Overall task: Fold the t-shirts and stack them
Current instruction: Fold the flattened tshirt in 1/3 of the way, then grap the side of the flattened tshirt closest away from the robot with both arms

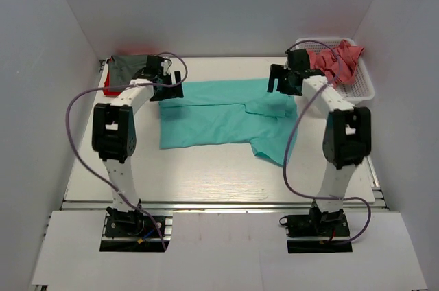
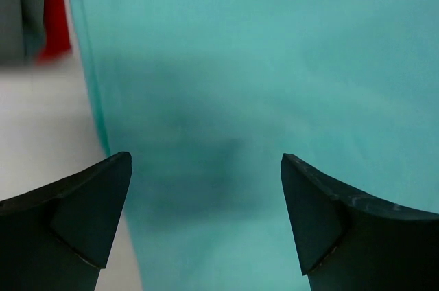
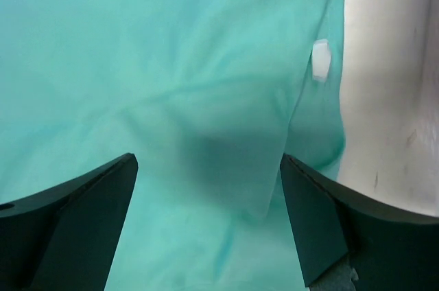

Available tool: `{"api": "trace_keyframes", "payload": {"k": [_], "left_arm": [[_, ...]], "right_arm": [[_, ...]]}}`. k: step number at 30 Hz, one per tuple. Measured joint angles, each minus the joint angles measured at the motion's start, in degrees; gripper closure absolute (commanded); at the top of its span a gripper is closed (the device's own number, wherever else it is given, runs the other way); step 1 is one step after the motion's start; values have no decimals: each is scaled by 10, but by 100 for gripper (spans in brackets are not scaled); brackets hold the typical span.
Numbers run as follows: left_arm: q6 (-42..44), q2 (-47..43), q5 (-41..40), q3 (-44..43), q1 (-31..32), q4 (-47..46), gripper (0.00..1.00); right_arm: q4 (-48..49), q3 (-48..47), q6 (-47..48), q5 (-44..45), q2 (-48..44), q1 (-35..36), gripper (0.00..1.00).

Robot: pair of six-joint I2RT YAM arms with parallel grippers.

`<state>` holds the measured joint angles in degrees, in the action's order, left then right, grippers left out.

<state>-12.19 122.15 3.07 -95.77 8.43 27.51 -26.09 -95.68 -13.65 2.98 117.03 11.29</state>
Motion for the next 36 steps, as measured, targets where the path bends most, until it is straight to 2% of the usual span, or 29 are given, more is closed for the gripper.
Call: {"api": "trace_keyframes", "payload": {"k": [6, 11, 16, 18, 23, 29, 30, 32, 33, 36], "left_arm": [[-38, -253, -21, 231, 7, -13, 0], [-78, -394, -38, 382, 7, -23, 0], [-104, -420, -40, 488, 7, -22, 0], [-110, -419, -39, 517, 7, -24, 0], [-117, -416, -37, 547, 7, -46, 8], [-125, -381, -40, 547, -2, -89, 40], [-126, -377, -40, 545, -3, -94, 50], [-127, -368, -42, 544, -4, -105, 61], [-127, -364, -43, 543, -4, -111, 71], [-129, -355, -40, 541, -3, -123, 90]], "right_arm": [[76, 237, -36, 2, -261, 38, 10], [104, 400, -87, 8, -365, 45, 10], [97, 516, -121, 13, -426, 45, 10], [90, 532, -131, 14, -445, 45, 10], [86, 544, -145, 23, -473, 45, 10], [80, 562, -146, 8, -471, 45, 10], [77, 565, -146, 5, -470, 45, 10], [67, 570, -146, 4, -468, 45, 10], [60, 572, -146, 5, -467, 45, 10], [43, 579, -147, 7, -467, 45, 12]]}}
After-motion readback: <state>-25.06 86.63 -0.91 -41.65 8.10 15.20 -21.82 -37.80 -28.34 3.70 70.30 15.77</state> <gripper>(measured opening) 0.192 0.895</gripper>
